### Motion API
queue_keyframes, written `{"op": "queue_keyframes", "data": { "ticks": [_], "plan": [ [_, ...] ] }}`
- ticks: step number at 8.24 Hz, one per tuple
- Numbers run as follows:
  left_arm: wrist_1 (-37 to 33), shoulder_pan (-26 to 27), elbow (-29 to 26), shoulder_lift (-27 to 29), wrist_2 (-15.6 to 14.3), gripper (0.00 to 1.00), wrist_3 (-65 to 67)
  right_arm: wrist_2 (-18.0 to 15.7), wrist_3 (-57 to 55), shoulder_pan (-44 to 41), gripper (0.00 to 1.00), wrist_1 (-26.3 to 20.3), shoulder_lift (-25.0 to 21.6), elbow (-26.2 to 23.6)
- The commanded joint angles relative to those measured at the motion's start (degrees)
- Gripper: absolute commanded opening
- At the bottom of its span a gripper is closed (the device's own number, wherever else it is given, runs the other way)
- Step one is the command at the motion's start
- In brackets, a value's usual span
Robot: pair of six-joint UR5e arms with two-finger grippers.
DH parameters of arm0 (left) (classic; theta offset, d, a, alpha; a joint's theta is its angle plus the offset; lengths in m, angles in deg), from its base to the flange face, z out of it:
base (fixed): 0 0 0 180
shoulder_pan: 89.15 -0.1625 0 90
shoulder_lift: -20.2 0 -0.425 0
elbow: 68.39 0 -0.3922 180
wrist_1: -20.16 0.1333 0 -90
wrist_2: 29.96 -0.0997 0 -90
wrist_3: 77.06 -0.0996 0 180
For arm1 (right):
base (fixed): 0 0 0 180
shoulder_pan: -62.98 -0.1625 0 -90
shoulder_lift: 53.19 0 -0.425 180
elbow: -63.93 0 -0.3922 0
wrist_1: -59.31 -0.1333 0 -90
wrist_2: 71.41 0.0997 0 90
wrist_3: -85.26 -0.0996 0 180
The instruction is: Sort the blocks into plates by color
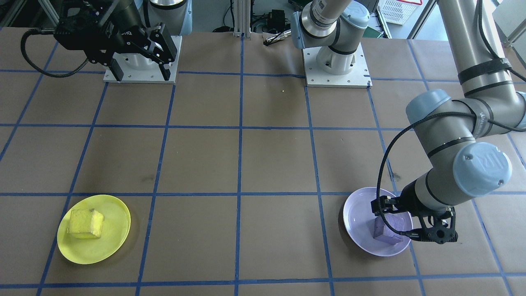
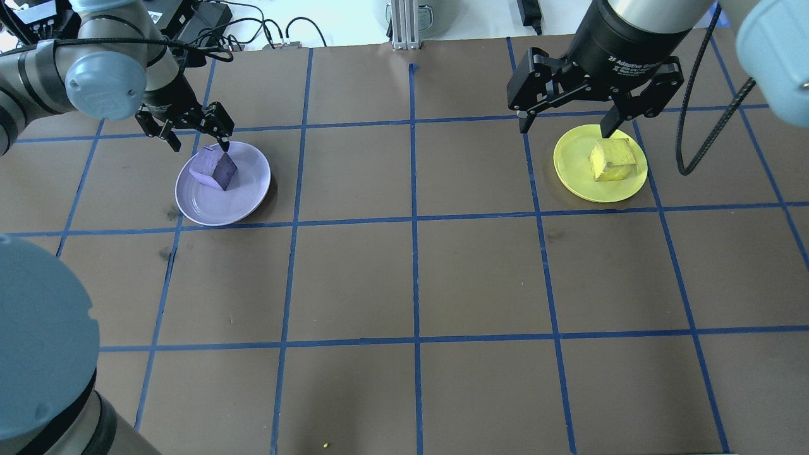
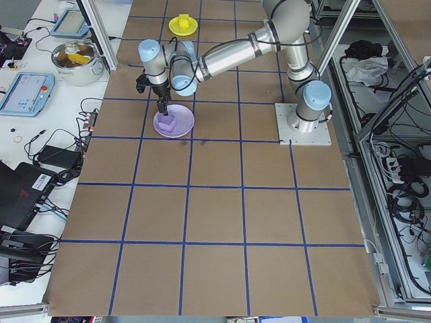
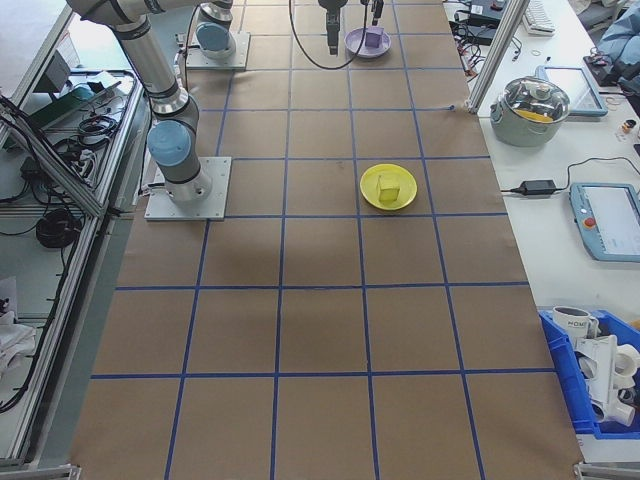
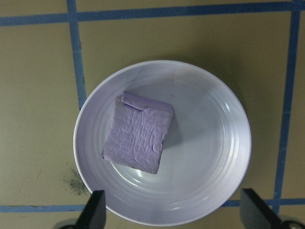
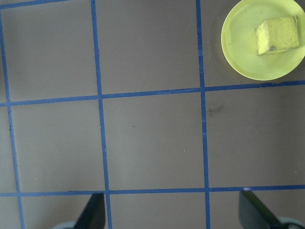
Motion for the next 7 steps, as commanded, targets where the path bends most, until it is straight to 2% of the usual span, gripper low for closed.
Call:
{"op": "queue_keyframes", "data": {
  "ticks": [1,4,7],
  "plan": [
    [-7.6,2.5,0.1,-8.0,0.0,1.00,5.0,-0.1,0.0,0.1,1.00,0.1,0.0,0.0],
    [-7.9,8.2,0.6,-14.6,0.0,1.00,12.5,-0.1,0.0,0.1,1.00,0.3,0.0,0.0],
    [-7.9,9.4,0.9,-17.6,-0.9,1.00,12.1,-0.1,0.0,0.0,1.00,0.3,0.0,0.0]
  ]
}}
